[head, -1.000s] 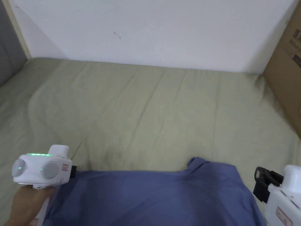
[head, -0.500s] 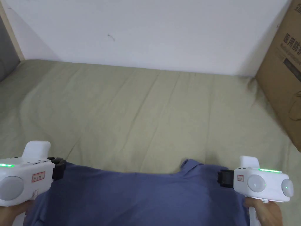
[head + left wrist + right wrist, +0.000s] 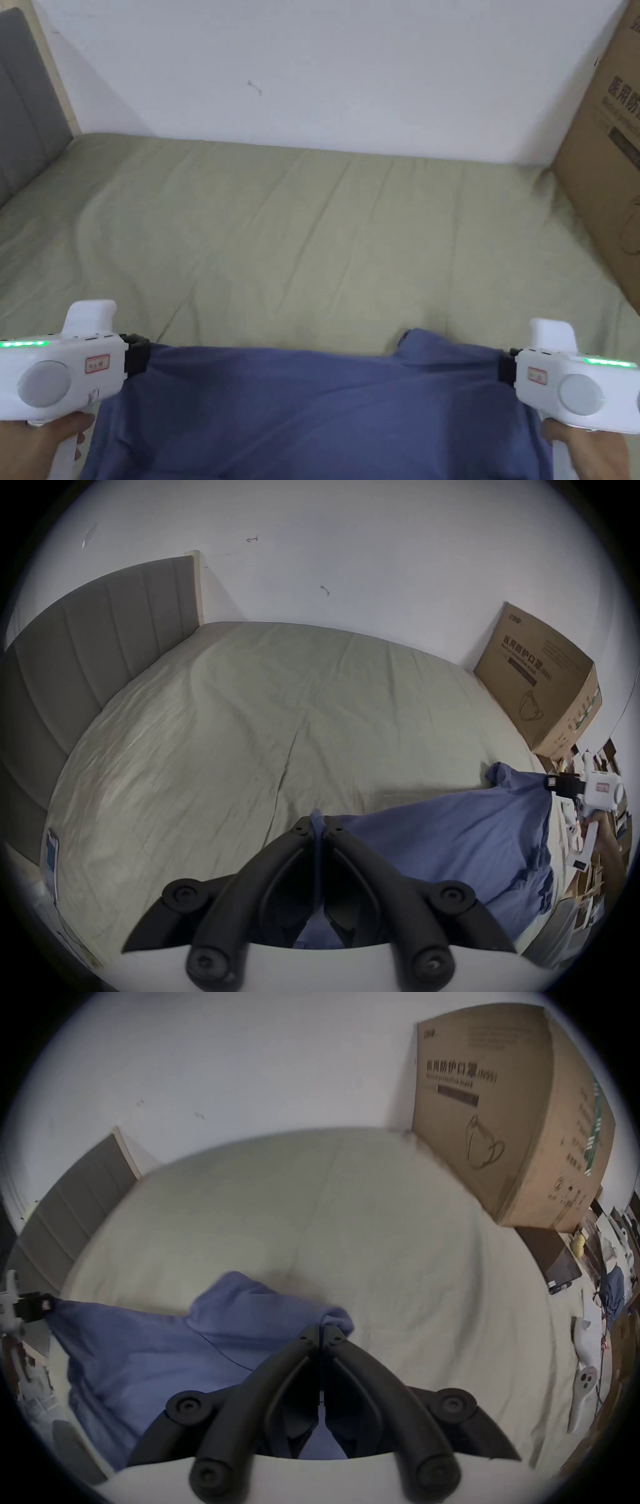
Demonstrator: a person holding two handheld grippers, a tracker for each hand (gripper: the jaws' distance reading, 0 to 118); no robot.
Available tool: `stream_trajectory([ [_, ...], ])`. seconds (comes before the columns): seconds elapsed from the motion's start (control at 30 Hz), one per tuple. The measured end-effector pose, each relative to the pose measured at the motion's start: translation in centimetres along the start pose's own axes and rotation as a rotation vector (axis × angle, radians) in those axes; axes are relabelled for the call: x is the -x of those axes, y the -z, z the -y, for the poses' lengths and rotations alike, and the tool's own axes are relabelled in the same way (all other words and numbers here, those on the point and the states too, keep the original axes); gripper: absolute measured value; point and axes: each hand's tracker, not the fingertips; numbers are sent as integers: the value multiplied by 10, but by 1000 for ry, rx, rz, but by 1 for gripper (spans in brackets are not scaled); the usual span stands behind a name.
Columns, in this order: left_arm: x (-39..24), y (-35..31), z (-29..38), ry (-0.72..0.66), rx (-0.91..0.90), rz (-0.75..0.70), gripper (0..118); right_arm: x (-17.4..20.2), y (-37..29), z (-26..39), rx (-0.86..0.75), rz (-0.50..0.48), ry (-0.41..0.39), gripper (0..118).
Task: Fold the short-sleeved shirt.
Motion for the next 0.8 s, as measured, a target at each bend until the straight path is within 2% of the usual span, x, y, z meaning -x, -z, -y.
stream_trajectory([
  [0.27, 17, -63, 21, -48, -55, 3, 3, 0, -141, 34, -154, -84, 25, 0],
  [0.4, 29, -89, 45, -45, -46, 7, 3, -6, -183, 75, -149, -139, 86, 0],
  [0.57, 40, -95, 91, -62, 26, -4, 3, -7, -202, 137, -101, -132, 133, 0],
  [0.8, 45, -73, 164, -44, 135, -42, 3, -14, -169, 207, 61, -46, 197, 0],
])
